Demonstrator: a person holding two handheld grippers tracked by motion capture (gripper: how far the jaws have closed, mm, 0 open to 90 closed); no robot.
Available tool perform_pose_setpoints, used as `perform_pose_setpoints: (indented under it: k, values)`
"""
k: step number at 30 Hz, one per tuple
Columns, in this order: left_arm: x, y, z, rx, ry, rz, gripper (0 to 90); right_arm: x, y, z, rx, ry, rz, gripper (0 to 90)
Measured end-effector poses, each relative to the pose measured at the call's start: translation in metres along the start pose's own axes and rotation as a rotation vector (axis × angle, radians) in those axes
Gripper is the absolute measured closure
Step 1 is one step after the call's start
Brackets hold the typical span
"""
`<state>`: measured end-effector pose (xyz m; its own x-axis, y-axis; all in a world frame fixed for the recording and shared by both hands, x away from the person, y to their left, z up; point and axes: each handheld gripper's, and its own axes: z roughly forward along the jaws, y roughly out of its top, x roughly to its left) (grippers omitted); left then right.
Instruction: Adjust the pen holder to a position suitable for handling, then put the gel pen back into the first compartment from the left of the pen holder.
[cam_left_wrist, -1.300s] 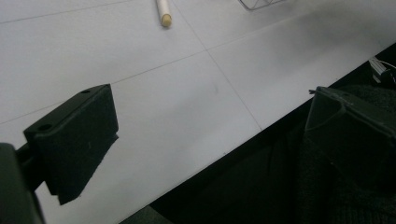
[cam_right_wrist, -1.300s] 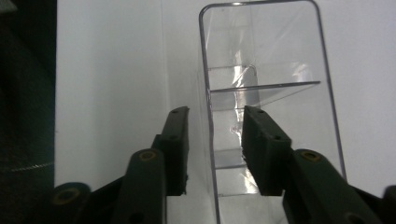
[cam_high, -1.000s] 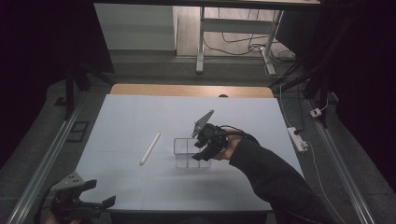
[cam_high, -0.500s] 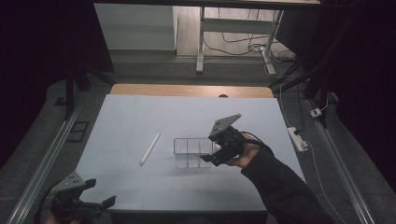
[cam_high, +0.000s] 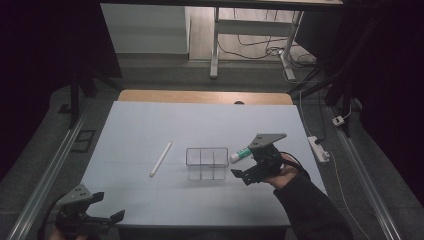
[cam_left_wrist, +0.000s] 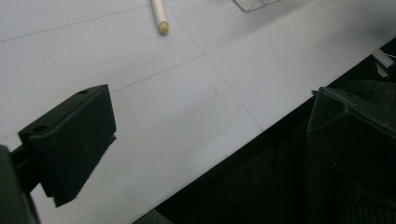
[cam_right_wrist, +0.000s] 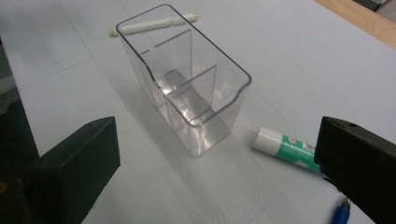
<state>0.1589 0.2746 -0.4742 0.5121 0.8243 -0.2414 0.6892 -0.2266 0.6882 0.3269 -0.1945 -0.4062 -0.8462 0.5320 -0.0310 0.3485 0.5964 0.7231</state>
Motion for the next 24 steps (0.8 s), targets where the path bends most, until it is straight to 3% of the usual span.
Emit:
perform_pose_setpoints:
  k: [10, 18, 24]
  values:
    - [0.0, 0.0, 0.0, 0.001, -0.003, 0.001, 1.9, -0.011, -0.027, -0.01, -0.014, -0.115, 0.073, 0.0]
    - [0.001, 0.0, 0.0, -0.001, -0.007, -0.003, 1.9, -0.023, -0.04, -0.011, -0.008, -0.164, 0.131, 0.0]
    - [0.001, 0.0, 0.0, -0.001, -0.005, -0.001, 1.9, -0.029, -0.046, -0.007, 0.034, -0.215, 0.123, 0.0]
